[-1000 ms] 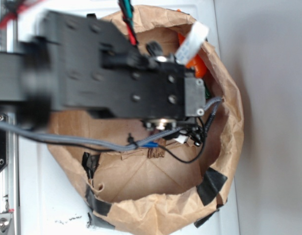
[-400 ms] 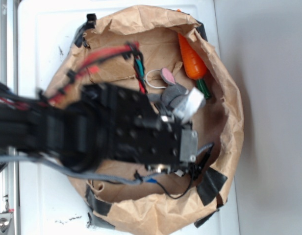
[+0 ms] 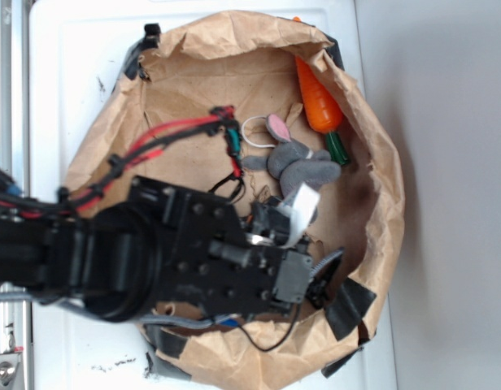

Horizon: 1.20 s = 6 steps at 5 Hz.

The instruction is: Grab the wood chip.

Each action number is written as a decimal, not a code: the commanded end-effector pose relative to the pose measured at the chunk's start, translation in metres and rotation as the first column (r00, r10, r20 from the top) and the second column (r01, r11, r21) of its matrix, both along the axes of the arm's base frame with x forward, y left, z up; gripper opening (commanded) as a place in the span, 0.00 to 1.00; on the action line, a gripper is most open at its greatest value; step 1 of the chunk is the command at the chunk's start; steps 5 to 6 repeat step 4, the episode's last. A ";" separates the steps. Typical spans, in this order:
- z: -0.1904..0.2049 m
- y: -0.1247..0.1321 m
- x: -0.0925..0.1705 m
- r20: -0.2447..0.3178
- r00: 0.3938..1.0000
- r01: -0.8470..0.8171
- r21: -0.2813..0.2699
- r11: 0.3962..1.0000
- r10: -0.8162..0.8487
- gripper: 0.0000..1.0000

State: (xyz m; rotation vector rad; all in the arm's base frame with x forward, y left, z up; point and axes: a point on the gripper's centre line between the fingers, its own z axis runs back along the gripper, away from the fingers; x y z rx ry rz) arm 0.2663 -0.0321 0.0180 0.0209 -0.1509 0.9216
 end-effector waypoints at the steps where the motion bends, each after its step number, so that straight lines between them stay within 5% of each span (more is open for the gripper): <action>1: 0.096 0.038 -0.019 0.079 0.996 -0.022 -0.147 0.989 0.034 0.00; 2: 0.140 0.069 -0.018 0.009 0.998 -0.054 -0.079 0.995 0.055 0.00; 3: 0.153 0.083 -0.016 0.004 0.998 -0.066 -0.015 0.998 0.066 0.00; 4: 0.163 0.084 -0.017 0.086 0.992 -0.101 0.161 0.982 0.088 0.32; 6: 0.163 0.084 -0.017 0.086 0.992 -0.101 0.161 0.982 0.088 0.32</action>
